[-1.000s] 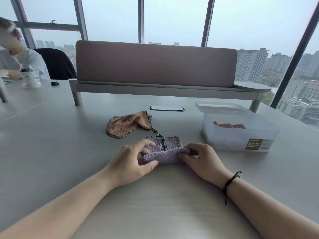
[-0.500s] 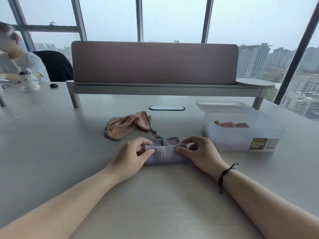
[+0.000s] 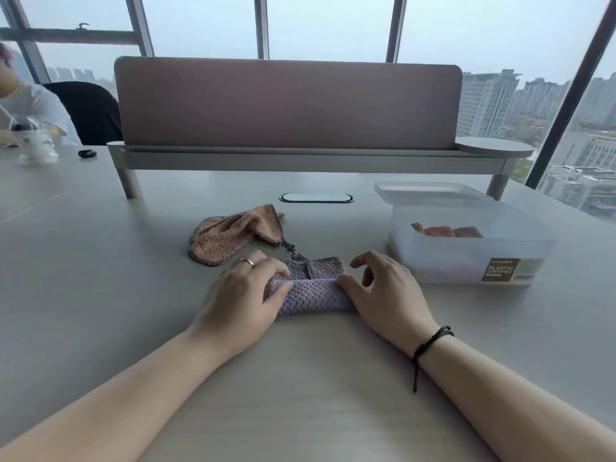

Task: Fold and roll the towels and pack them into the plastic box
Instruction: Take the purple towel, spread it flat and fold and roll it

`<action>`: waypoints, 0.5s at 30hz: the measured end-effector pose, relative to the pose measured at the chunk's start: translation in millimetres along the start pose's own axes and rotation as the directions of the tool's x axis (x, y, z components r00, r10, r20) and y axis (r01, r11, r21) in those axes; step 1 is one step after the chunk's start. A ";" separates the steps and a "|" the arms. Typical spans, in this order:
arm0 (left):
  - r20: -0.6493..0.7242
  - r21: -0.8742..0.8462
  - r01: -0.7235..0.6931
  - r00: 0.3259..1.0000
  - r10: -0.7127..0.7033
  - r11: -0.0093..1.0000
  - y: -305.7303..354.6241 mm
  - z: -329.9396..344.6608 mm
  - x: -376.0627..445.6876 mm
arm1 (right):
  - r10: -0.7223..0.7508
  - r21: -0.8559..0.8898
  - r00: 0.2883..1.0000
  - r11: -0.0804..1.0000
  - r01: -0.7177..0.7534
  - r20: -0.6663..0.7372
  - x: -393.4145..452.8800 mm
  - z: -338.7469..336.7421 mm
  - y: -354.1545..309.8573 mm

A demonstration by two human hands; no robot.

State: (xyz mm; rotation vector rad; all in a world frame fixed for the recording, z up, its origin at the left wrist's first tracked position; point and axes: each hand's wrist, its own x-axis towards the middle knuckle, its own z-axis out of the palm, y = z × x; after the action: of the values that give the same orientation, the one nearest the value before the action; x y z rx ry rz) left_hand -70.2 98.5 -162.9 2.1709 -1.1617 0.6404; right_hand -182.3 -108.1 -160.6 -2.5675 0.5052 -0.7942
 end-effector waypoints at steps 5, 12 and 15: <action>0.414 -0.040 -0.181 0.892 0.181 0.983 10.2 -3.2 -5.3 | -0.334 -0.012 0.939 0.942 0.335 0.080 -11.0 -1.7 -3.9; 0.646 -0.076 -0.002 0.762 0.051 0.997 9.4 -3.8 -0.7 | -0.254 -0.074 0.833 0.941 0.331 0.492 -9.1 0.6 -1.5; 0.642 -0.075 -0.008 0.765 0.054 0.997 8.3 -3.4 -1.1 | -0.238 -0.083 0.827 0.943 0.322 0.510 -8.9 0.6 -3.6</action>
State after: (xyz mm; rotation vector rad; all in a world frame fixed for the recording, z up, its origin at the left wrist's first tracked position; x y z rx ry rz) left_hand -78.3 97.7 -158.9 2.3856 -1.5284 -0.1828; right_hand -188.1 -100.8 -163.3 -2.8958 0.0270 -0.1493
